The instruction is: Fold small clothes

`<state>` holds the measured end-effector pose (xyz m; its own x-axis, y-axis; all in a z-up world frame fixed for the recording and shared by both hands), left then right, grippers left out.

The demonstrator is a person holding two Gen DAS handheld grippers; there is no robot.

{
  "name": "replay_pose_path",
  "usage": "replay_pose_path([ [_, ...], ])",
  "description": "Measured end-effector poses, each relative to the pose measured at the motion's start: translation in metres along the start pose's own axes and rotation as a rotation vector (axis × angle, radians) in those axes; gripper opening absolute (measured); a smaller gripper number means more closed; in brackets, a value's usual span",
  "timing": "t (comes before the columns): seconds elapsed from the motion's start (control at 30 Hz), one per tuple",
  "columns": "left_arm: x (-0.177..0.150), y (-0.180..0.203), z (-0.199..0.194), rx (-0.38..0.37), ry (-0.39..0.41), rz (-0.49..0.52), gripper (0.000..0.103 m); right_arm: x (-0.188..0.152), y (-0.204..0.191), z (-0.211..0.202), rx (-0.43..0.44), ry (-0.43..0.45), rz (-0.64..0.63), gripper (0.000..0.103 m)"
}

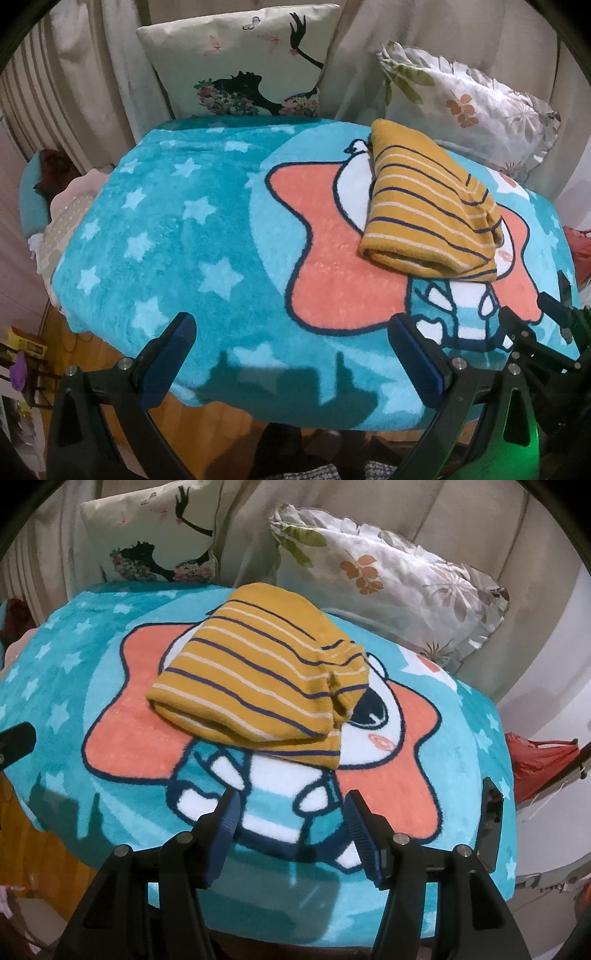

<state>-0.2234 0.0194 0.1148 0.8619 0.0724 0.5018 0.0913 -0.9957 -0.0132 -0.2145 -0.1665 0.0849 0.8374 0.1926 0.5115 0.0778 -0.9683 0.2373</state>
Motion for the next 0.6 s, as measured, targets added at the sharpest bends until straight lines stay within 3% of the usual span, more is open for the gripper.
replay_pose_path([
  [0.6, -0.002, 0.023, 0.008, -0.008, -0.025, 0.049, 0.103, -0.006, 0.020, 0.004, -0.019, -0.010, 0.032, 0.064],
])
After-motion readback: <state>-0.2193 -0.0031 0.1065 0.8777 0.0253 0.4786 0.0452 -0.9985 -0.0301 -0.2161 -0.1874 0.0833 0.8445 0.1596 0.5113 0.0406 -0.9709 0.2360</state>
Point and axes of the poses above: each gripper's, at about its wrist camera, not at the fingertips, and z roughly the way its jaws point, y to its right, x to its top, the point moved 1 cm from there along z, roughly the way its jaws point
